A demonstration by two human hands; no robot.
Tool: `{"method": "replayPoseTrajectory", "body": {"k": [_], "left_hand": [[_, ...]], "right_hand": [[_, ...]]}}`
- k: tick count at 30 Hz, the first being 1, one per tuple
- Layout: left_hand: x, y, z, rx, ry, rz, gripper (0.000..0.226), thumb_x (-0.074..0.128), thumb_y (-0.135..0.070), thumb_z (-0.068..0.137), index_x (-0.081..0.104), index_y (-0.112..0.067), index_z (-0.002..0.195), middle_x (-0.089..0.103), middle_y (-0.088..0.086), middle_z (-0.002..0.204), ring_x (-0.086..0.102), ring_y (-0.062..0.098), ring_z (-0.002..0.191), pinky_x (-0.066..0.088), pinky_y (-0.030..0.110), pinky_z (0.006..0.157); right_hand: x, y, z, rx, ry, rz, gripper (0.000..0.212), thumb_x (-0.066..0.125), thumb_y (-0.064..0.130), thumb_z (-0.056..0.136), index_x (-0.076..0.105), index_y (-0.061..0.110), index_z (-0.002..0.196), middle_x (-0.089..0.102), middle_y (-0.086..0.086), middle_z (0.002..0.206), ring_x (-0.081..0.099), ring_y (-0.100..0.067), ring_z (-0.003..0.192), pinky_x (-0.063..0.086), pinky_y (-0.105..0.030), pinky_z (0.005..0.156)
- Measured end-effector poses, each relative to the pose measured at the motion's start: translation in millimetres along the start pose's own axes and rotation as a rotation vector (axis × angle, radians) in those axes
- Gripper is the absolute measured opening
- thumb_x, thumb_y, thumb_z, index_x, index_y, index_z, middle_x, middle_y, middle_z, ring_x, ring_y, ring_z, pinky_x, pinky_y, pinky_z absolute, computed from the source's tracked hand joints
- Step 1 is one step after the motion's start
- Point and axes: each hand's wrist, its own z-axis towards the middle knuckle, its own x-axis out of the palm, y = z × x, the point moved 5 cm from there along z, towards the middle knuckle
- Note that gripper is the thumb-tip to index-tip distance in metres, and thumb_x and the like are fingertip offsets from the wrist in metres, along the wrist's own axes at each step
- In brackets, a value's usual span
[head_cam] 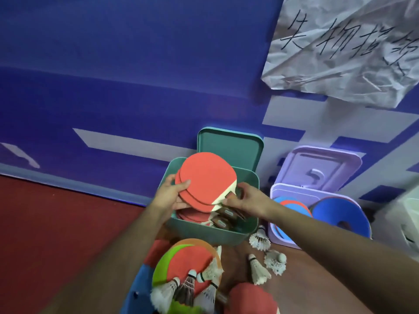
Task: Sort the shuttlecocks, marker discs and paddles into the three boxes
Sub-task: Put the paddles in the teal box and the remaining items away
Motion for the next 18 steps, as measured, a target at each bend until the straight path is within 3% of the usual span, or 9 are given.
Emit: {"method": "replayPoseTrajectory", "body": {"k": [2, 5, 7, 9, 13, 18], "left_hand": [[-9.8, 10.1, 25.2, -0.062, -0.013, -0.026, 0.036, 0.064, -0.017, 0.092, 0.048, -0.016, 0.124, 0.067, 0.013, 0.118, 0.068, 0.032, 0.102, 0.057, 0.053, 0.079], [-16.0, 30.1, 57.7, -0.169, 0.036, -0.019, 0.031, 0.059, -0.016, 0.095, 0.049, -0.014, 0.124, 0.067, 0.012, 0.118, 0.068, 0.030, 0.100, 0.058, 0.050, 0.075], [-18.8, 41.3, 72.4, -0.220, 0.018, 0.037, 0.029, 0.061, -0.012, 0.093, 0.052, -0.011, 0.120, 0.066, 0.014, 0.117, 0.066, 0.027, 0.097, 0.057, 0.048, 0.078], [-27.6, 50.5, 91.1, -0.163, -0.033, 0.292, 0.029, 0.068, -0.011, 0.088, 0.060, -0.005, 0.115, 0.067, 0.014, 0.117, 0.064, 0.025, 0.097, 0.053, 0.041, 0.087], [-40.2, 64.2, 113.6, -0.092, 0.001, 0.774, 0.042, 0.079, -0.021, 0.079, 0.066, -0.005, 0.116, 0.069, 0.010, 0.115, 0.066, 0.024, 0.102, 0.051, 0.034, 0.094], [-43.0, 68.9, 124.5, -0.081, 0.009, 1.204, 0.056, 0.077, -0.041, 0.077, 0.064, -0.009, 0.121, 0.067, 0.013, 0.119, 0.064, 0.028, 0.106, 0.048, 0.030, 0.085]], "right_hand": [[12.0, 0.0, 14.9, -0.001, 0.055, -0.170, 0.054, 0.081, 0.037, 0.076, 0.044, 0.024, 0.113, 0.061, 0.011, 0.095, 0.059, -0.007, 0.082, 0.042, -0.016, 0.067], [24.3, -0.7, 36.3, -0.006, 0.026, -0.410, 0.046, 0.074, 0.034, 0.081, 0.047, 0.015, 0.113, 0.063, -0.007, 0.110, 0.060, -0.027, 0.100, 0.034, -0.022, 0.071], [31.3, -11.9, 48.3, 0.014, 0.026, -0.456, 0.033, 0.070, 0.030, 0.084, 0.046, 0.017, 0.102, 0.064, -0.012, 0.111, 0.060, -0.031, 0.103, 0.031, -0.022, 0.069], [39.8, -29.4, 57.7, 0.033, 0.026, -0.482, 0.030, 0.068, 0.028, 0.085, 0.041, 0.019, 0.096, 0.065, -0.012, 0.108, 0.061, -0.032, 0.101, 0.030, -0.024, 0.067], [58.6, -57.7, 76.8, 0.049, -0.021, -0.522, 0.028, 0.063, 0.018, 0.086, 0.045, 0.014, 0.106, 0.066, -0.016, 0.107, 0.062, -0.035, 0.098, 0.038, -0.031, 0.069], [79.5, -80.6, 95.5, 0.073, -0.023, -0.603, 0.031, 0.058, 0.009, 0.086, 0.044, 0.010, 0.113, 0.067, -0.017, 0.106, 0.064, -0.036, 0.098, 0.037, -0.031, 0.066]]}}
